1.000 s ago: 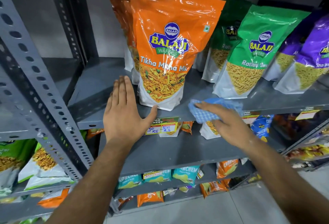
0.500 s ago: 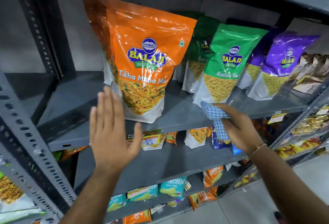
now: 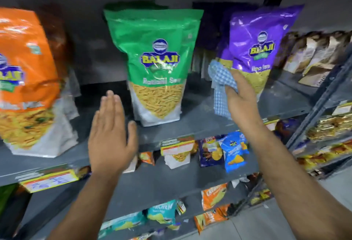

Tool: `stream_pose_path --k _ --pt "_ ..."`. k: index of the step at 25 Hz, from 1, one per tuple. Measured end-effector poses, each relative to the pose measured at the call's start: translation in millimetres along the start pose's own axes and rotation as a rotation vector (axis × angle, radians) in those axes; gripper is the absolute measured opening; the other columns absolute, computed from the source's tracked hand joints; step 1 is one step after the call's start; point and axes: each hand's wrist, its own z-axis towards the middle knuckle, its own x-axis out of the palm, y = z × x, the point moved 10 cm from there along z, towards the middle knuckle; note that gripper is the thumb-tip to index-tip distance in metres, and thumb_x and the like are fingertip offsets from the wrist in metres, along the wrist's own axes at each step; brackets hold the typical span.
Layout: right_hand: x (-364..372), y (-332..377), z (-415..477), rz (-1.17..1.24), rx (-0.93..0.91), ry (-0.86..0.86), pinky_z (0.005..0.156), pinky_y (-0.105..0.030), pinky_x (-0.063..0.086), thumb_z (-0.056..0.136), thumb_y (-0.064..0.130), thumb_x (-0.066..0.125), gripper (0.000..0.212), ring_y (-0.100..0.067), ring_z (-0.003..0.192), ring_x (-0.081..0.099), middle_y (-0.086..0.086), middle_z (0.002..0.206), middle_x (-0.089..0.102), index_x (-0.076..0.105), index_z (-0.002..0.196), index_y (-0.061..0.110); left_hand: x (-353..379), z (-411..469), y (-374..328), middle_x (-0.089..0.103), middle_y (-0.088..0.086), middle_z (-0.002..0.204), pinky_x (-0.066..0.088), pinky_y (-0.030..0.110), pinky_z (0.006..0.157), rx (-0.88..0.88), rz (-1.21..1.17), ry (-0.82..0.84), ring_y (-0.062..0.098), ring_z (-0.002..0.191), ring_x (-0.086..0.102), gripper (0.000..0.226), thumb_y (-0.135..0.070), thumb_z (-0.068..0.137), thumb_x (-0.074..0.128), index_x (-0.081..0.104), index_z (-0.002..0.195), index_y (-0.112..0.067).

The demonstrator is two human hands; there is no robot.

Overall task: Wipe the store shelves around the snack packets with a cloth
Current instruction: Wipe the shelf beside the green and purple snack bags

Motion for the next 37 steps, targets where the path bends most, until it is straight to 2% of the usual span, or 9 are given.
stream_pose_path --k 6,8,10,15,19,22,26,31,37 --pt "91.2 -12.8 84.1 -0.054 -0.058 0.185 0.084 -0.003 0.037 0.087 -0.003 0.047 0.044 0.005 0.092 0.047 0.001 0.114 0.062 0.061 0.127 0.007 18.1 -1.8 14.5 0.019 0.014 0.183 0.025 0.054 0.135 -0.117 0.107 0.112 0.032 0.17 0.02 0.077 -0.039 0.105 0.031 0.021 0.173 -0.005" --pt "140.2 -33.8 116.7 -0.198 -0.055 0.32 0.098 -0.022 0.047 0.088 0.014 0.049 0.043 -0.013 0.106 0.06 -0.001 0.126 0.066 0.06 0.128 0.024 18.9 -0.5 16.5 0.019 0.013 0.183 0.025 0.054 0.135 -0.147 0.121 0.128 0.031 0.17 0.019 0.077 -0.041 0.105 0.031 0.021 0.174 -0.006" --pt "185.3 -69.6 144.4 -0.338 -0.054 0.447 0.096 -0.042 0.054 0.087 0.033 0.049 0.038 -0.027 0.114 0.065 -0.001 0.129 0.068 0.057 0.124 0.037 19.3 -0.9 17.1 0.021 0.013 0.182 0.026 0.054 0.135 -0.17 0.141 0.131 0.031 0.17 0.019 0.078 -0.041 0.105 0.032 0.022 0.173 -0.007" --pt "259.5 -154.3 149.1 -0.53 -0.057 0.819 0.102 -0.046 0.051 0.09 0.045 0.048 0.04 -0.029 0.121 0.062 -0.001 0.138 0.064 0.06 0.128 0.043 16.2 0.1 16.1 0.027 0.014 0.18 0.026 0.054 0.134 -0.194 0.165 0.121 0.031 0.17 0.02 0.076 -0.041 0.104 0.032 0.028 0.172 -0.007" --pt "201.2 -84.2 102.7 -0.587 -0.001 0.816 0.088 -0.022 0.038 0.105 0.033 0.039 0.039 -0.019 0.112 0.06 -0.002 0.135 0.062 0.056 0.138 0.024 13.4 0.9 11.5 0.028 0.013 0.18 0.024 0.054 0.134 -0.188 0.155 0.135 0.03 0.171 0.018 0.074 -0.04 0.105 0.03 0.029 0.172 -0.009" --pt "169.3 -81.8 69.9 -0.577 0.004 0.859 0.095 -0.029 0.043 0.105 0.011 0.036 0.041 -0.03 0.125 0.058 -0.015 0.142 0.057 0.053 0.142 0.014 16.5 -0.5 11.1 0.027 0.014 0.181 0.024 0.055 0.135 -0.186 0.158 0.153 0.03 0.171 0.018 0.074 -0.042 0.106 0.027 0.028 0.172 -0.009" --pt "134.0 -84.0 32.3 -0.391 0.027 0.856 0.089 -0.029 0.048 0.094 0.007 0.046 0.047 -0.018 0.108 0.064 0.001 0.129 0.067 0.062 0.13 0.032 13.0 0.3 8.9 0.028 0.015 0.18 0.024 0.055 0.135 -0.173 0.143 0.133 0.031 0.17 0.02 0.074 -0.041 0.106 0.028 0.028 0.172 -0.009" --pt "114.5 -82.0 23.9 -0.309 0.081 0.861 0.078 -0.035 0.042 0.091 0.002 0.05 0.033 -0.02 0.089 0.061 -0.001 0.095 0.068 0.067 0.095 0.03 9.9 -0.2 7.8 0.028 0.015 0.18 0.025 0.054 0.135 -0.156 0.136 0.116 0.031 0.17 0.02 0.074 -0.041 0.105 0.029 0.027 0.173 -0.009" --pt "145.9 -75.7 40.7 -0.391 0.072 0.765 0.099 -0.037 0.05 0.092 0.012 0.049 0.047 -0.027 0.115 0.063 -0.003 0.132 0.067 0.061 0.131 0.034 6.6 -0.8 3.5 0.027 0.012 0.181 0.022 0.051 0.136 -0.111 0.124 0.102 0.029 0.17 0.02 0.073 -0.044 0.107 0.03 0.027 0.173 -0.012"
